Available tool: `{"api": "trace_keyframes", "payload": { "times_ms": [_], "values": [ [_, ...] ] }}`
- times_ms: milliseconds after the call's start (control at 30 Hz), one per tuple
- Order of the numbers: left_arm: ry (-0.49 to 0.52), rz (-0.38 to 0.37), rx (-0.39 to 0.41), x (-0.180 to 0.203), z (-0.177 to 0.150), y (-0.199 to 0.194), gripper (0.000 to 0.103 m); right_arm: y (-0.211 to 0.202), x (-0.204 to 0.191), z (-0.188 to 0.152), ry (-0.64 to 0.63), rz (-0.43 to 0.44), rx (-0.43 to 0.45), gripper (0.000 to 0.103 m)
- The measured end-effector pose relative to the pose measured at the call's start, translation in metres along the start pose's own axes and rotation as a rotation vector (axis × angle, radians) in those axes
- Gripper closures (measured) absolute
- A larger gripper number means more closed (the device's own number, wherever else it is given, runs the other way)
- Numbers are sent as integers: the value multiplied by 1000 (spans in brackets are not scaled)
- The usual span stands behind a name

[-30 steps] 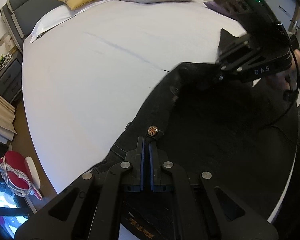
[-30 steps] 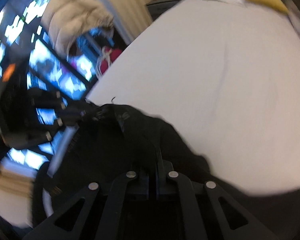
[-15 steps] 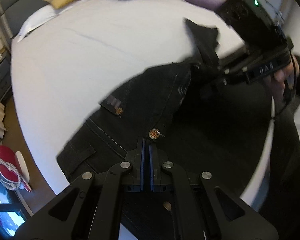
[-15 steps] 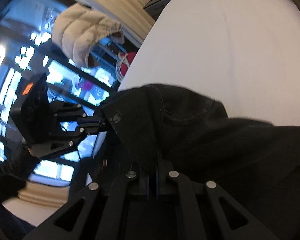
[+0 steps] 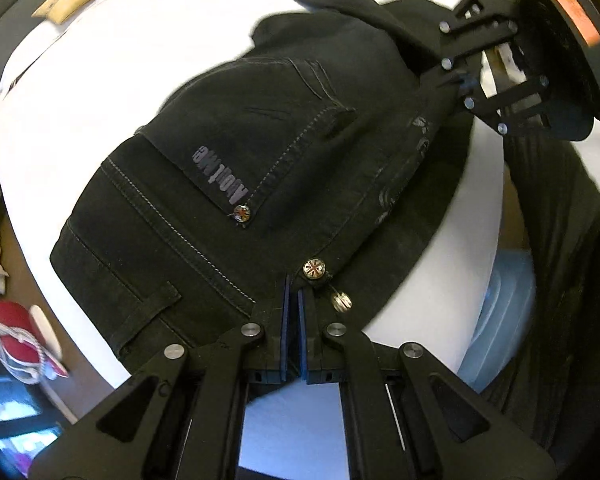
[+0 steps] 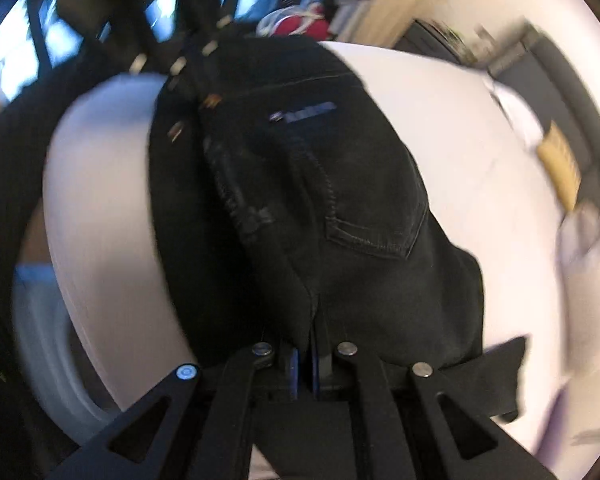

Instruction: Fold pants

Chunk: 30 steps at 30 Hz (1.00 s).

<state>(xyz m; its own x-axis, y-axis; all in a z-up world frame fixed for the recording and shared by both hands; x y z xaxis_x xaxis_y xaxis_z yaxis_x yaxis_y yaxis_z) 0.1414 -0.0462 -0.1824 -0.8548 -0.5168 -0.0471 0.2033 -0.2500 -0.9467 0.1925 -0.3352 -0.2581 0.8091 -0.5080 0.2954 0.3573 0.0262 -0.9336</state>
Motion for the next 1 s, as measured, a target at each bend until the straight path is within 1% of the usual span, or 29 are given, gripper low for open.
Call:
{"api": "trace_keyframes", "payload": {
  "times_ms": [100,167,233,267,300,367,400,433,467,500,567,633,667,767,867,933,1000],
  "values": [
    [28,14,1,6,6,0,101,-1,-17,-15,-71,-53,-27,98],
    [40,21,0,9,10,0,101,0,-22,-17,-73,-60,-31,98],
    [43,23,0,9,11,2,101,5,-24,-29,-92,-82,-45,98],
    [40,22,2,14,7,2,101,6,-26,-28,-103,-93,-51,98],
    [38,20,2,14,4,2,101,7,-30,-16,-106,-98,-54,98],
    [38,19,2,16,-8,5,101,7,-30,-13,-99,-96,-53,98],
    [37,16,-3,18,-7,8,101,9,-28,-7,-94,-94,-56,98],
    [38,17,-2,27,-21,2,101,9,-28,-6,-97,-98,-59,98],
    [37,21,-1,27,-20,3,101,3,-30,-16,-99,-104,-60,98],
    [32,21,-2,27,-23,2,100,3,-30,-17,-94,-105,-59,97],
    [-11,10,-11,18,-27,6,96,6,-34,-20,-79,-93,-69,94],
    [-69,-22,-10,12,-28,15,96,13,-34,-20,-69,-103,-78,94],
    [-83,-30,-7,10,-27,14,96,14,-34,-19,-61,-111,-80,94],
    [-108,-56,2,6,-26,-3,94,11,-32,-19,-20,-136,-69,94],
    [-145,-125,-19,2,-29,-22,94,10,-32,-20,11,-141,-59,93],
    [-149,-101,-1,-4,-26,-39,94,10,-32,-20,19,-147,-66,93],
    [-190,-77,47,-12,-13,-52,94,10,-33,-19,13,-158,-70,93]
  ]
}}
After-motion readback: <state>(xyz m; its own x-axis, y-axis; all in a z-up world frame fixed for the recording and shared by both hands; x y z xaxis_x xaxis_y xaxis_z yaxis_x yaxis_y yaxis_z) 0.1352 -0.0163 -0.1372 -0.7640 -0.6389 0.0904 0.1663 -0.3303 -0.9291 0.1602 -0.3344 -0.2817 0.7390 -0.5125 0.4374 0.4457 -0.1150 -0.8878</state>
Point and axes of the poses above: each gripper's, at about its wrist camera, not at the fingertips, and y roughly the way its jaws point, x to its right, z to its top, the point moved 10 cm from there along y, roughly the way its jaws point, and after that the axes turned 4 degrees about z, right-handed, at the moved point
